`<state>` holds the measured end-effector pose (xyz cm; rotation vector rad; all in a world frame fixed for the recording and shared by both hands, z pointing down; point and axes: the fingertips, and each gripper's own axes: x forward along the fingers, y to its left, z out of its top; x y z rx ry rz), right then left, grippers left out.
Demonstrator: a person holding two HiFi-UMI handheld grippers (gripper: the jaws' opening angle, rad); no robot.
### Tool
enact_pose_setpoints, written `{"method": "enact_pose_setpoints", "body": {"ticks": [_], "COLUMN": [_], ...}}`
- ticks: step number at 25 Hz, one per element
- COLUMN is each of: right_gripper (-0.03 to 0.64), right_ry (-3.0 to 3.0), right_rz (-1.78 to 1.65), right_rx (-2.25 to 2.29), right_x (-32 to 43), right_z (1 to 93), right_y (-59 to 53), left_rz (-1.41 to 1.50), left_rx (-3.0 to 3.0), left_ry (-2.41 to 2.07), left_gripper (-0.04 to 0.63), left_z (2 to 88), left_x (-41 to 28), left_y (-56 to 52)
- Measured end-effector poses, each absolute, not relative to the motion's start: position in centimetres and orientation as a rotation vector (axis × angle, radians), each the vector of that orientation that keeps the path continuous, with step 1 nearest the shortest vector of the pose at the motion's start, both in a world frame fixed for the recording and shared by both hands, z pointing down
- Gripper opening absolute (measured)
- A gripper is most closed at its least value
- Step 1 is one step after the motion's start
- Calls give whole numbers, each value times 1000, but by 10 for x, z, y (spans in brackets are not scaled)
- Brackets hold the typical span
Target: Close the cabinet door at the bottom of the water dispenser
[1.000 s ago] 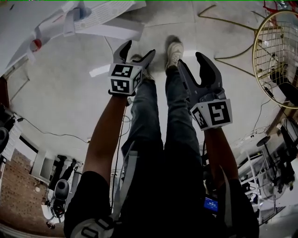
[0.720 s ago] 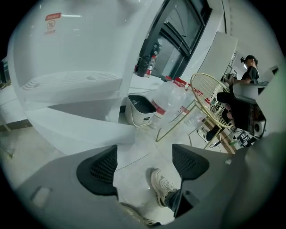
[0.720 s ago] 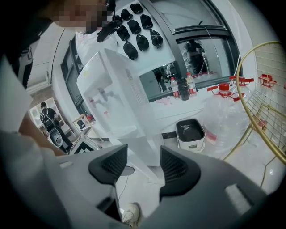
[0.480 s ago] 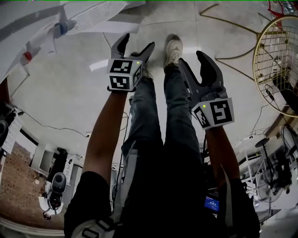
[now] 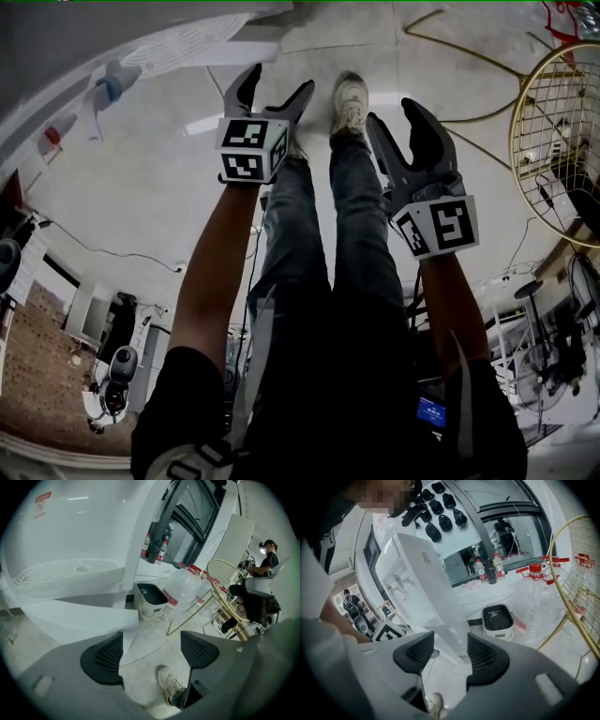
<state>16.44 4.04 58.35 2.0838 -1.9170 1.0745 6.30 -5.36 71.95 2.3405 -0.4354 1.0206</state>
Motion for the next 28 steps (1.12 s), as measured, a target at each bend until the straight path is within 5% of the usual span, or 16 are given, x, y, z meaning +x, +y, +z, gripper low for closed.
{"method": "enact_pose_setpoints", "body": {"ticks": [28], "right_gripper": [223], "right_ry": [-1865], "right_rz": [1044], "right_rx": [2101], "right_x": [220], "right_z": [598], "right_y": [30], "left_rz": [1025], "left_rx": [2320], "left_ry": [-522], "left_gripper": [397], "left_z": [728], "left_x": [100], "left_y": [-81]}}
